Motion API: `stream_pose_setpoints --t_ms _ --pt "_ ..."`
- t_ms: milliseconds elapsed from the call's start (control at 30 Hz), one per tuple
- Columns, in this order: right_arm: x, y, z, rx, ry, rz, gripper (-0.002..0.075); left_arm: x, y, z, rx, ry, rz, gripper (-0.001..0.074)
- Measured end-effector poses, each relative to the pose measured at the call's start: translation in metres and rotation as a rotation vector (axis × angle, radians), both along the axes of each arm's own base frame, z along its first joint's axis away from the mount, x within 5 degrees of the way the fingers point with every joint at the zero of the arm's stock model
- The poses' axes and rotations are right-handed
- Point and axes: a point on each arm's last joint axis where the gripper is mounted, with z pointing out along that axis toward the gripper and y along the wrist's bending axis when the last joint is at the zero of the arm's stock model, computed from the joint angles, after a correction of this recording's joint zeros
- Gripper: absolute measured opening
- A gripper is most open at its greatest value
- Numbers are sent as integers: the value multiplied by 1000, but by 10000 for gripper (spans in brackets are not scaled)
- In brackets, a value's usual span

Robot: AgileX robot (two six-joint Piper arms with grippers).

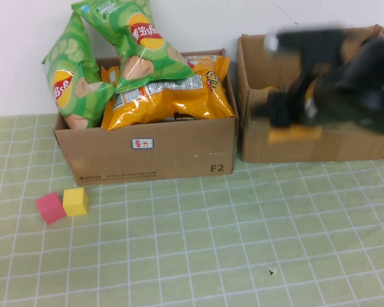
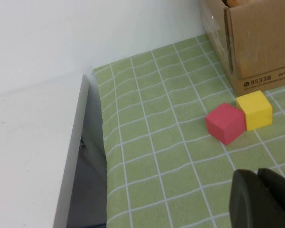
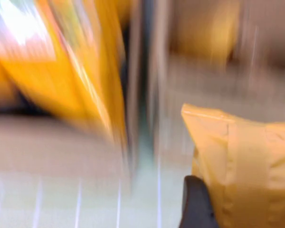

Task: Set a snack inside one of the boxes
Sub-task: Place the biscuit in the biscuit box

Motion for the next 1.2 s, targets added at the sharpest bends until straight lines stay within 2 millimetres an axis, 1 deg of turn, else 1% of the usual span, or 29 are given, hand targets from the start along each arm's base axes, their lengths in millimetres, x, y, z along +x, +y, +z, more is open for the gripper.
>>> stream_pose_setpoints --t_ms 67,133,200,233,267,367,467,567,633,733,933,1000,1033,1100,1200 --pt "0 -2 27 -15 -177 73 408 0 0 0 0 0 0 -1" --pt "5 -6 51 -50 -381 152 408 0 0 -1 0 2 -1 -1" --pt "13 -9 64 -92 -538 232 408 0 0 -3 0 3 -2 -1" --pt "20 -10 69 -99 -596 258 408 1 0 -4 0 5 -2 -1" --pt "26 -10 71 -68 -620 251 408 1 0 -4 0 5 -3 -1" --pt "52 -15 68 44 -634 162 408 1 0 -5 1 5 -4 -1" --pt "81 -22 49 171 -591 36 409 1 0 -5 1 3 -5 -1" --pt "100 -26 29 235 -555 -62 429 1 0 -5 1 3 -5 -1" --pt "106 -24 22 260 -542 -89 451 1 0 -5 1 3 -5 -1" --pt "109 -22 15 271 -528 -98 467 1 -1 -5 1 -3 -6 -1" --pt "109 -17 16 296 -514 -47 470 1 -1 -5 1 -9 -9 -1" --pt "107 -13 16 297 -503 10 448 1 -1 -5 1 -7 -9 -1" --pt "107 -11 17 275 -504 47 424 1 -1 -5 1 -7 -9 -1" --pt "104 -9 19 199 -525 116 358 1 -1 -5 1 -7 -9 -1" --pt "100 -11 32 62 -584 183 221 1 -1 -5 1 -7 -9 -1"
